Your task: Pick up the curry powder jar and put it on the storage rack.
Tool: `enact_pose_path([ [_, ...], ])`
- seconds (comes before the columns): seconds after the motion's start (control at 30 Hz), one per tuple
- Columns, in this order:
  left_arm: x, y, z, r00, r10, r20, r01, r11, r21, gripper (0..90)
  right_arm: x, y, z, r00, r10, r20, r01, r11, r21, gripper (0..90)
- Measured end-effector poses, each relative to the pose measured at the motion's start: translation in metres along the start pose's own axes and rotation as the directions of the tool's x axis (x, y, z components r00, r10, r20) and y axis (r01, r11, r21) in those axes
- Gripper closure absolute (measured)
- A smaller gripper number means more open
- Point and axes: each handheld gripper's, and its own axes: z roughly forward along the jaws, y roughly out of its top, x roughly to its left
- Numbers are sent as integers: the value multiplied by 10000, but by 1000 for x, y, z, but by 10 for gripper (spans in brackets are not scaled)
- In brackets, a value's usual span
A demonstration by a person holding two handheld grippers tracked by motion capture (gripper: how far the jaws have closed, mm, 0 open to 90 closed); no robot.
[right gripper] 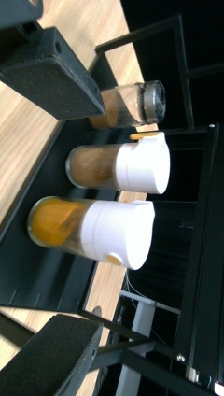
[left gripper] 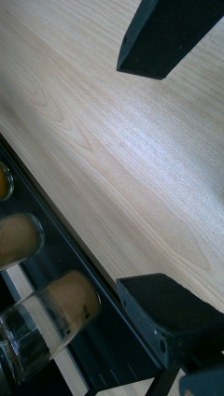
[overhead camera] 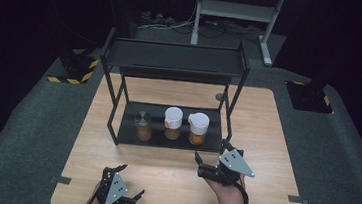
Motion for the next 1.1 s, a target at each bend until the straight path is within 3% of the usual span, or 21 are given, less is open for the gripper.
enact_pose_path([
  [0.27,1,-1,-1,10000,-69,-2,69,10000,-53,8,2,-13,-25,9977,-668,148,660,9966,493,0],
  [0.8,0,0,0,9999,-71,-79,71,10000,-6,7,1,-46,-50,9924,-1113,521,1036,9858,1322,0],
  [0.93,-1,0,0,9999,-41,-99,41,10000,7,7,2,-52,-53,9872,-1470,614,1342,9751,1765,0],
  [1.1,-1,0,0,9999,-57,-99,57,10000,2,7,1,-56,-53,9856,-1566,643,1395,9664,2159,0],
])
